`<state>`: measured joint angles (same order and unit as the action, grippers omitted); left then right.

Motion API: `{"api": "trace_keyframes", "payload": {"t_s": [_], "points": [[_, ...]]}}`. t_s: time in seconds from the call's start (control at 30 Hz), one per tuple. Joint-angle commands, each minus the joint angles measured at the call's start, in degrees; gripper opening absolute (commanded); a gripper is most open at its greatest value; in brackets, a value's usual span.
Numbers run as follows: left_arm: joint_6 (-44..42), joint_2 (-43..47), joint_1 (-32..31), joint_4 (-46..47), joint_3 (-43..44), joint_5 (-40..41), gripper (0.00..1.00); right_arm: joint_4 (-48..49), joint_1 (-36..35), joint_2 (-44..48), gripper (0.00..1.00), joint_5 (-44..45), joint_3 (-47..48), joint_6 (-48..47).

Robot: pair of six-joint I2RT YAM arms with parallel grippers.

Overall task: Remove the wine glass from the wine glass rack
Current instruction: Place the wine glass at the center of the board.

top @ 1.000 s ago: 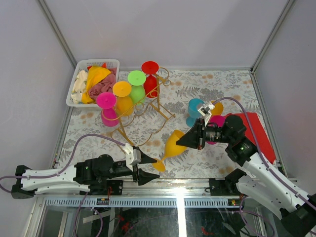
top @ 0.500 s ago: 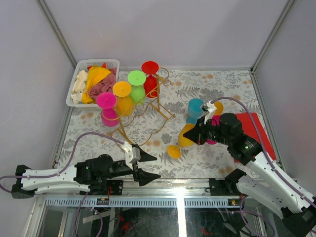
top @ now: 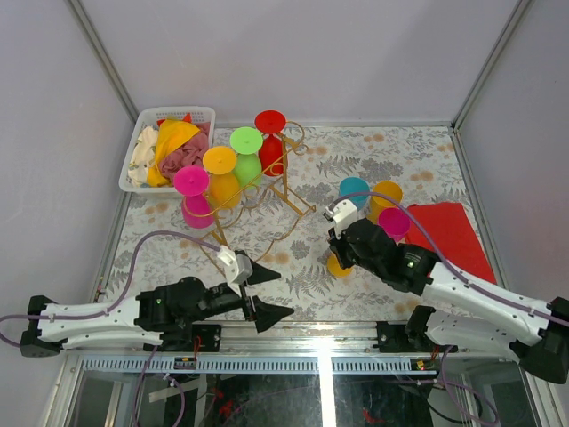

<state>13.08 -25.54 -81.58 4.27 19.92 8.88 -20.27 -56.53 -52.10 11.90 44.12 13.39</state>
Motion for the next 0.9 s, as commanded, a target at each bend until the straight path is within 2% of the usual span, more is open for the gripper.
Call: {"api": "trace_keyframes", "payload": {"t_s": [0.0, 0.23, 0.63, 0.87], "points": [[3.59, -1.13, 0.37, 1.10, 3.50, 4.50, 1.00, 1.86, -0.51, -3.23, 0.00, 11.38, 3.47, -1.49], [4.56, -2.95, 0.40, -2.98, 6.03, 5.81, 1.00, 5.11, -0.49, -2.86, 0.00, 15.02, 2.59, 3.04], [4.75, -6.02, 0.42, -3.44, 7.42, 7.53, 1.00, 6.80, -0.28, -2.22, 0.00, 21.62, 0.52, 4.72], [4.59, -6.44, 0.40, -2.76, 6.98, 7.39, 1.00, 7.17, 2.56, -3.04, 0.00, 19.74, -0.75, 6.13]]}}
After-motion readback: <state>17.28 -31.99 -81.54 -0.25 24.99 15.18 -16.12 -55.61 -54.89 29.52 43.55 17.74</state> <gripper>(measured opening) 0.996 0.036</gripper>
